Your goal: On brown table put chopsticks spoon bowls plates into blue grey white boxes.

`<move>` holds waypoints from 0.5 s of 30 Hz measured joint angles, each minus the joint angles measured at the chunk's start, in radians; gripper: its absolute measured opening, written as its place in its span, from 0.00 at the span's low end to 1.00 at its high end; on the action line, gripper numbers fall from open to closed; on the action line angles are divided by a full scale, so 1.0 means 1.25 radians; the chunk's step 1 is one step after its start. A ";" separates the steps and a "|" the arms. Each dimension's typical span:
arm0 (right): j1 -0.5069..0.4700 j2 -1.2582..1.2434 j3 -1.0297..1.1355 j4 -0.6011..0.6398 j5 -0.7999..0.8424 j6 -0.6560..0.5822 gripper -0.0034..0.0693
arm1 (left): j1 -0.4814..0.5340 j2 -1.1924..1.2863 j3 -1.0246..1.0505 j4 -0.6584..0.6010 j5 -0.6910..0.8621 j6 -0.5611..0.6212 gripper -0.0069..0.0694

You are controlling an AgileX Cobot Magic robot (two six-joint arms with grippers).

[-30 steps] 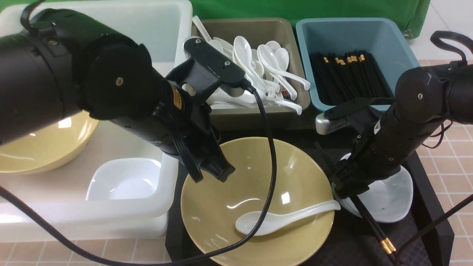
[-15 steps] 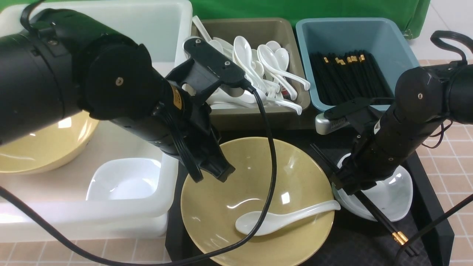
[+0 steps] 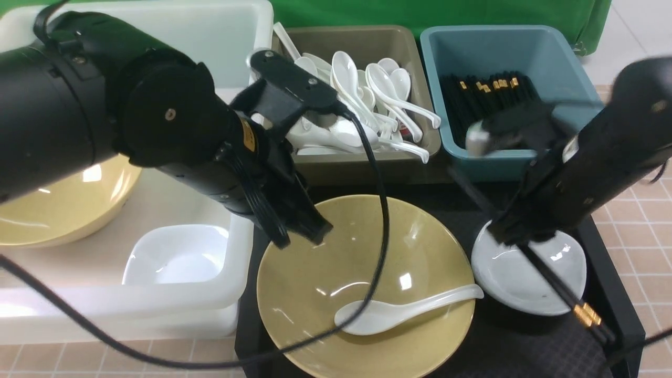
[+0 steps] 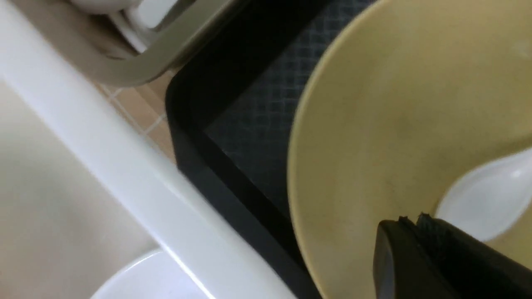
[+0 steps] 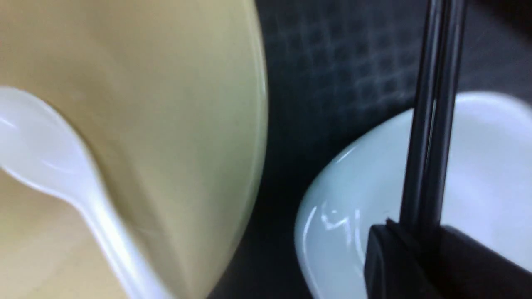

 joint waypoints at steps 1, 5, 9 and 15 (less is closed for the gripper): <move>0.000 -0.017 -0.015 -0.008 -0.002 0.000 0.25 | 0.014 0.007 0.000 -0.006 -0.013 0.000 0.09; -0.003 -0.034 -0.094 -0.045 -0.035 0.000 0.25 | 0.063 0.044 -0.020 -0.057 -0.079 0.030 0.09; -0.037 0.019 -0.213 -0.055 -0.125 0.017 0.25 | 0.072 0.100 -0.129 -0.140 -0.145 0.129 0.09; -0.101 0.171 -0.381 -0.061 -0.280 0.091 0.25 | 0.073 0.197 -0.327 -0.190 -0.190 0.180 0.09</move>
